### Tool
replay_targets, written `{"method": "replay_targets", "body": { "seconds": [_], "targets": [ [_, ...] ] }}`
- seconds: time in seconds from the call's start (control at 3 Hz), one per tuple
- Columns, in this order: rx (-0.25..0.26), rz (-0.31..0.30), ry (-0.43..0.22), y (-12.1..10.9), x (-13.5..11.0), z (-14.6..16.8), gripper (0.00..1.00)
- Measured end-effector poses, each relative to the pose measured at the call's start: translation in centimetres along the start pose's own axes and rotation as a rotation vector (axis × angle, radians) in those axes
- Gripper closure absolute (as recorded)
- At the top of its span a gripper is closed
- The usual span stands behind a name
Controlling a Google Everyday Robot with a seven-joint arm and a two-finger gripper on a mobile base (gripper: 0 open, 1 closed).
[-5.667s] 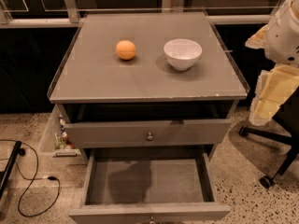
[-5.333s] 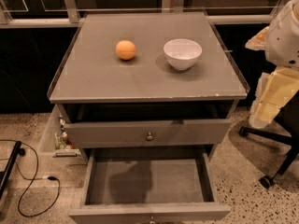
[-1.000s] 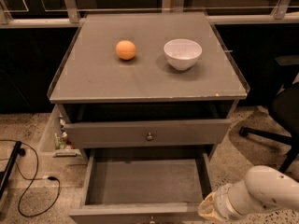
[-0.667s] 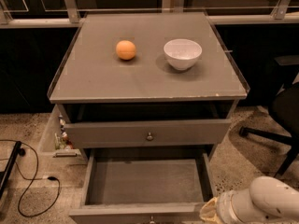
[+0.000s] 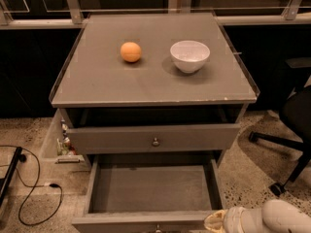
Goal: Close middle drawer
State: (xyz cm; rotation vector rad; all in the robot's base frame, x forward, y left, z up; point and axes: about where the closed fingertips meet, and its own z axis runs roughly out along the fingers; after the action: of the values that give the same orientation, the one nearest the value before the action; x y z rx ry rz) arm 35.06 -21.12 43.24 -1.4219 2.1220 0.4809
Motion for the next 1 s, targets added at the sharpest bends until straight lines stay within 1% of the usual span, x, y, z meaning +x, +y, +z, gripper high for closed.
{"method": "replay_targets", "body": {
  "seconds": [0.33,0.67,1.0],
  "targets": [
    [-0.009,-0.007,-0.040,0.2,0.7,1.8,1.00],
    [-0.033,-0.011,-0.062,0.5,1.0,3.6,1.00],
    [-0.035,-0.010,-0.064,0.5,1.0,3.7,0.81]
  ]
}}
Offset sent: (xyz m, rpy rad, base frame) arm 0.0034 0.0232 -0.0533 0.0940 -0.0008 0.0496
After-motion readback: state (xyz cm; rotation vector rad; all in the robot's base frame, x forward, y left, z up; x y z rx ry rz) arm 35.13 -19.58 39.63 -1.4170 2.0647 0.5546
